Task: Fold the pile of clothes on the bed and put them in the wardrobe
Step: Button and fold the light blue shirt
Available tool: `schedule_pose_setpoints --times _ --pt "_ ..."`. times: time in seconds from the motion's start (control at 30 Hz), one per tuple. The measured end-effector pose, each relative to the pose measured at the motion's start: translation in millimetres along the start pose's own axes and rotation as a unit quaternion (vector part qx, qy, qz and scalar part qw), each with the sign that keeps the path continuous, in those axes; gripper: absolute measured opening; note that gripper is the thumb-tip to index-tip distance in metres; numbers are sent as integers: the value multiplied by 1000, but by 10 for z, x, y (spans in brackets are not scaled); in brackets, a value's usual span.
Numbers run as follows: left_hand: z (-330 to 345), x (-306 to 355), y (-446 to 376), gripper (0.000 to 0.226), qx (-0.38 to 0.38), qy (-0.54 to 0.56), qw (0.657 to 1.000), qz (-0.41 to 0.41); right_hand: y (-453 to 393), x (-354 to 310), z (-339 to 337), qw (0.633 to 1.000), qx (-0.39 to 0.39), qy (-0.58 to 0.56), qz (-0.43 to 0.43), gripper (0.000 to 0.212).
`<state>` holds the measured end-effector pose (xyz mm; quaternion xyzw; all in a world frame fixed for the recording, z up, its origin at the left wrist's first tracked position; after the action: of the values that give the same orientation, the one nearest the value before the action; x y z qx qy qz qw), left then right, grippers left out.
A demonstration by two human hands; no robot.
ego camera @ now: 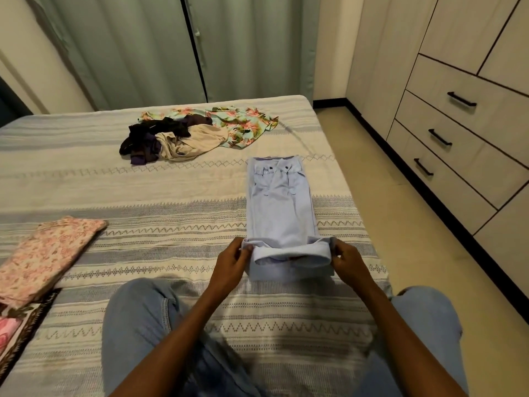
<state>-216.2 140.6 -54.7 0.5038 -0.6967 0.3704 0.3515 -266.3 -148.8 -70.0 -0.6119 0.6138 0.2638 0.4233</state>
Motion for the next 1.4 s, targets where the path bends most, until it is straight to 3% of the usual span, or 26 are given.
schedule_pose_setpoints --times 0.13,0.27,0.4,0.6,0.73,0.83,0.97,1.1,1.23,1.4 --pt "41 11 -378 13 51 44 997 -35 -312 -89 20 1000 20 -6 2 35" --pt "91 23 -913 20 71 51 996 -34 -792 -120 49 999 27 -23 25 39" --pt "112 -101 -1625 25 95 19 994 -43 -1511 -20 77 997 44 -27 58 61" --pt "177 -398 -2834 29 111 -17 991 -75 -2724 247 216 997 31 9 67 60" --pt "282 -756 -3628 33 133 -44 984 -113 -3525 521 319 995 28 61 74 42" --pt "358 -1031 -4101 36 144 -75 976 -148 -3983 758 441 992 16 74 103 53" --pt "475 -1304 -4604 35 143 -107 972 -153 -4485 1256 671 983 -6 115 146 25" --pt "585 -1525 -4857 36 121 -180 966 -144 -4670 1597 736 963 1 191 192 30" --pt "634 -1692 -4880 35 101 -239 949 -179 -4669 1654 717 954 34 239 178 34" --pt "575 -1521 -4646 41 112 -170 961 -186 -4465 1588 685 975 76 100 182 50"
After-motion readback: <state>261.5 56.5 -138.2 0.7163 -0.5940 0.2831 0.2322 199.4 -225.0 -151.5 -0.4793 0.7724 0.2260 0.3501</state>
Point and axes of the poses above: each hand's wrist, its own y-axis away from the middle knuckle, its own z-axis out of the palm, x = y × z, the point moved 9 cm from there along -y, towards the middle knuckle, and after that the axes turned 3 degrees about -z, right-handed, at the moved point
